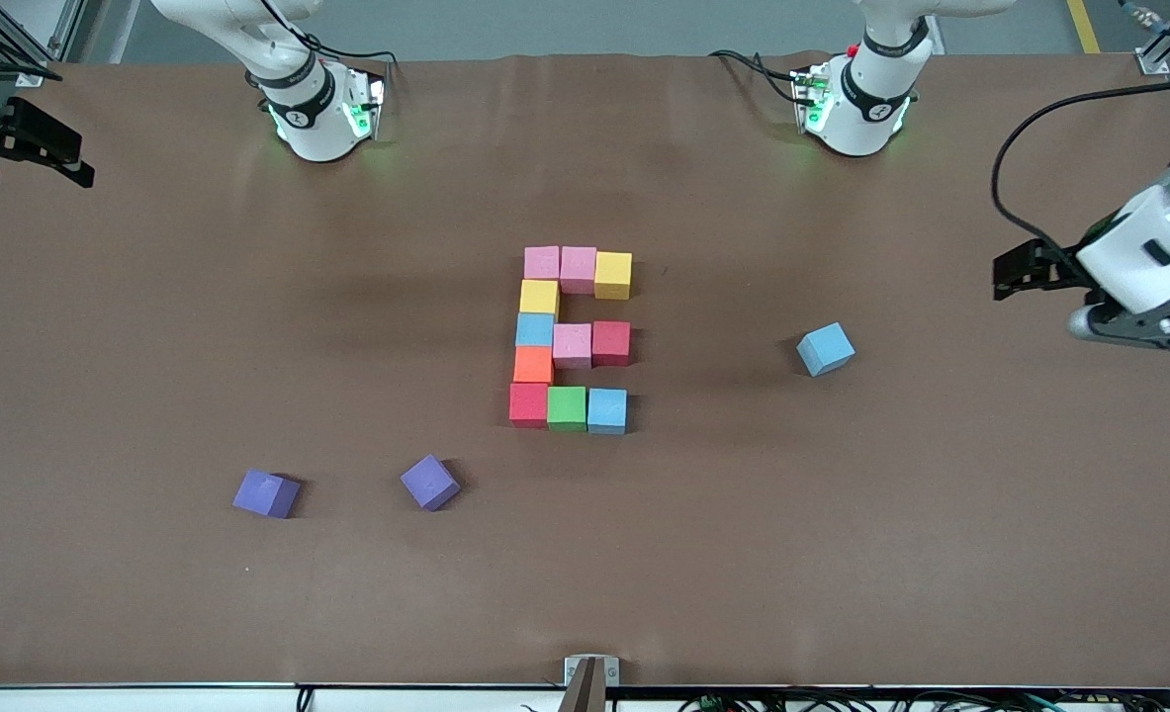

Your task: Arrange 11 blocks into digit 3

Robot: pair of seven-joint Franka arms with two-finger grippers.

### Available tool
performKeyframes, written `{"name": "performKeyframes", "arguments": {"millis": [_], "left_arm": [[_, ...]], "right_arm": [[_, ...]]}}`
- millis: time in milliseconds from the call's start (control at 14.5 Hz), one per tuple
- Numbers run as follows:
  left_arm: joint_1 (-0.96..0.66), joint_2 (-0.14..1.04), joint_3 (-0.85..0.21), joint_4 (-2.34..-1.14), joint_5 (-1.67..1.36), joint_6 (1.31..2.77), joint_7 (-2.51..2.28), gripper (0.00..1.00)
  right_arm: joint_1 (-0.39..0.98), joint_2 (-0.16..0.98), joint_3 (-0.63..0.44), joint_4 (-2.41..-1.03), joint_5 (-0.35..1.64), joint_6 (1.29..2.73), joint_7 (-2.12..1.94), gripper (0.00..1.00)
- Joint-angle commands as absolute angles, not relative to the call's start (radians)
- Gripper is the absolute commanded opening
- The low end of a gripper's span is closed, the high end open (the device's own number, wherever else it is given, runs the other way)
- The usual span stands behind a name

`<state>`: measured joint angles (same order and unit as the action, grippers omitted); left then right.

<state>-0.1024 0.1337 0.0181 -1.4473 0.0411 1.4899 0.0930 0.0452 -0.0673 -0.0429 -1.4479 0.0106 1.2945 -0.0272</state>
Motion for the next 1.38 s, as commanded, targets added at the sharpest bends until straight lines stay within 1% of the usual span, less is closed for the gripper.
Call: {"name": "performKeyframes", "arguments": {"millis": [0,414,552,690,1036,1174,1312], "left_arm": [[-0.123,0.077,0.041,-1.482,0.035,1.488,0.081,1.0],[-0.118,0.04,0.058,-1.485,0.038,1.497,0.08,1.0],[-0.112,-0.003,0.061,-1.544,0.037,1.512,0.046,1.0],[-0.112,-0.072,0.061,-1.639,0.037,1.58,-0.017,1.0],[-0.114,-0.055,0.058,-1.608,0.034,1.585,-0.011,1.0],[-0.114,-0.034,0.057,-1.562,0.025,1.572,-0.017,1.0],[-0.11,0.009,0.06,-1.501,0.0,1.527,-0.018,1.0]], "right_arm": [[0.046,-0.097,-0.037,-1.476,-0.003,1.298,-0.035,1.0],[0.051,-0.097,-0.037,-1.476,-0.003,1.299,-0.035,1.0],[0.051,-0.097,-0.038,-1.476,-0.002,1.298,-0.035,1.0],[0.051,-0.097,-0.038,-1.476,-0.002,1.298,-0.035,1.0],[0.051,-0.097,-0.038,-1.476,-0.002,1.298,-0.035,1.0],[0.051,-0.097,-0.038,-1.476,-0.002,1.298,-0.035,1.0],[0.051,-0.097,-0.038,-1.476,-0.002,1.298,-0.035,1.0]]}}
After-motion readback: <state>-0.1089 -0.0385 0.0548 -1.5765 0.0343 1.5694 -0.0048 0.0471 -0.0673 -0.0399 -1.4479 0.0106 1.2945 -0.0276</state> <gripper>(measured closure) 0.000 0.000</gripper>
